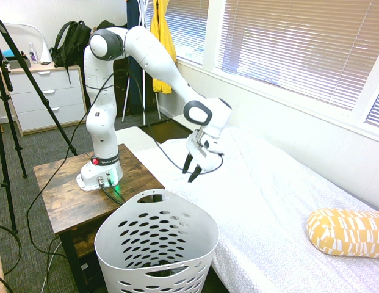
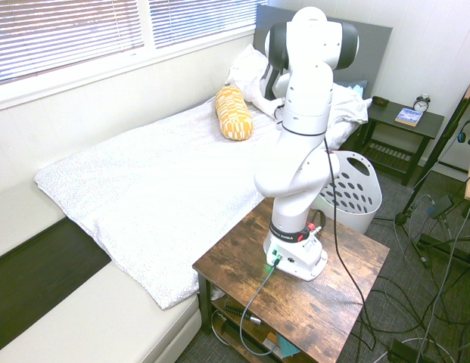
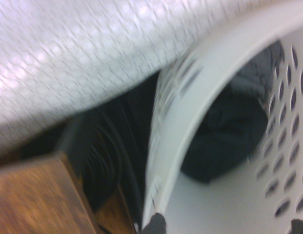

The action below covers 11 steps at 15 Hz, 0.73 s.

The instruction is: Put my clothes in the laundry bag

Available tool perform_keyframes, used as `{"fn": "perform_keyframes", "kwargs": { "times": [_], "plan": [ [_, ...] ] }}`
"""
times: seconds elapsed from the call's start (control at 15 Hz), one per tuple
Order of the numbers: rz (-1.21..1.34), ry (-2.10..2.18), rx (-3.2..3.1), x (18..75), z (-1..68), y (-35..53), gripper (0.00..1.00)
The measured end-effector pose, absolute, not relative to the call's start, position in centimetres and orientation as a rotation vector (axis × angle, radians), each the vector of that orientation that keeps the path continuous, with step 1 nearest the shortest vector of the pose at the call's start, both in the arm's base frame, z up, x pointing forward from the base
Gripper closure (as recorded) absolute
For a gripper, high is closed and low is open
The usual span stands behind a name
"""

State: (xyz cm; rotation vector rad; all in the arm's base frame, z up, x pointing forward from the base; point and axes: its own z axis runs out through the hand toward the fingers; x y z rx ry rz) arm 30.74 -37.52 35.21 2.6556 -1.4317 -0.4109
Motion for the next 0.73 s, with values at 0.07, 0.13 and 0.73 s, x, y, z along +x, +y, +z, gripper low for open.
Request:
{"fn": "perform_keyframes", "kwargs": {
  "times": [0.07, 0.13, 0.73],
  "plan": [
    [-0.344, -1.380, 2.706, 33.5, 36.3, -35.2, 0.00],
    [-0.295, -1.333, 2.743, 36.1, 37.0, -32.6, 0.00],
    [0.107, -1.271, 2.910, 48.3, 36.4, -0.8, 0.00]
  ]
}}
